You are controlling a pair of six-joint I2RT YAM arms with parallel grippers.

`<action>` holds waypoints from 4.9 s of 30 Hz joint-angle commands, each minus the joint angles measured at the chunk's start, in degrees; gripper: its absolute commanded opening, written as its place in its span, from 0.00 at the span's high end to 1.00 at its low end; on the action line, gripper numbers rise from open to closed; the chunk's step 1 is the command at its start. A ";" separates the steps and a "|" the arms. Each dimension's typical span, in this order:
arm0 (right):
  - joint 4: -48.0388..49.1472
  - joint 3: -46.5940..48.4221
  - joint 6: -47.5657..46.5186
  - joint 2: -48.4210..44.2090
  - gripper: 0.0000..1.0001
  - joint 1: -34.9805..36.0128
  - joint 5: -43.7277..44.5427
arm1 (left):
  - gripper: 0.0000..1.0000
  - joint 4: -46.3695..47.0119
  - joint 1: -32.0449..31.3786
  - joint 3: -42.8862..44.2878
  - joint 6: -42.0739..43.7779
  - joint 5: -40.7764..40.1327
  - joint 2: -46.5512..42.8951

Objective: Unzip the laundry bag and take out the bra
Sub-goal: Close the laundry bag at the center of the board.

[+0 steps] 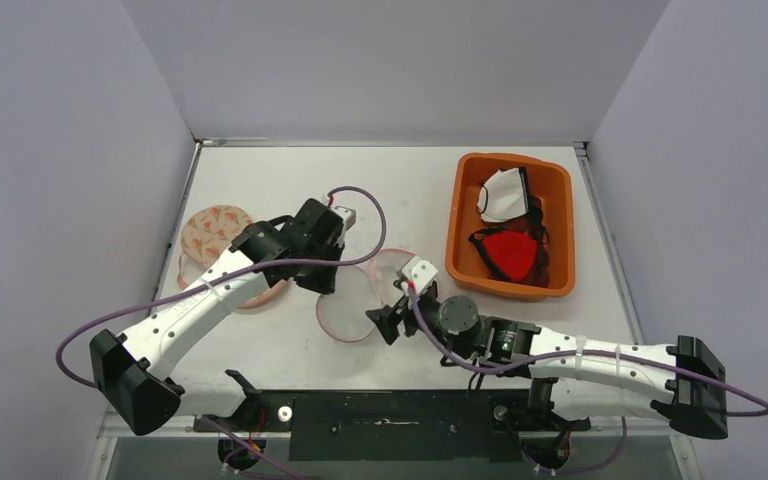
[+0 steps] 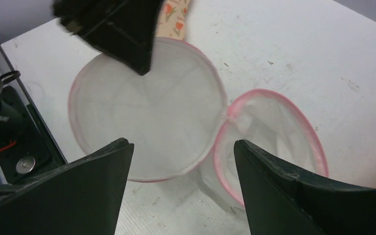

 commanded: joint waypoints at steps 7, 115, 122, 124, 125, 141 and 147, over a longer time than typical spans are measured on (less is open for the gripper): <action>13.92 0.89 -17.50 7.81 0.16 19.15 23.53 | 1.00 -0.14 5.17 3.47 -2.19 10.49 3.94; 18.93 -3.33 42.57 0.89 0.95 -10.68 -11.14 | 0.14 32.61 -3.88 -32.24 -30.14 -15.53 -43.28; 20.58 -9.19 45.92 -1.80 0.95 -11.24 -6.86 | 0.13 40.34 -3.84 -38.40 -30.62 -7.87 -39.62; 20.97 -11.04 46.35 -3.01 0.95 -12.23 -6.61 | 0.14 42.93 -3.90 -39.85 -30.41 -6.33 -37.18; 20.94 -11.89 46.55 -3.64 0.95 -12.73 -6.71 | 0.15 44.27 -3.89 -40.20 -30.25 -5.67 -35.88; 37.82 -21.73 52.72 -11.21 0.95 -18.26 -17.98 | 0.17 55.49 -3.14 -39.30 -30.05 -0.59 -24.07; 41.29 -20.29 53.89 -8.18 0.95 -16.88 -18.60 | 0.17 47.06 -2.81 -37.46 -28.67 -7.52 -34.25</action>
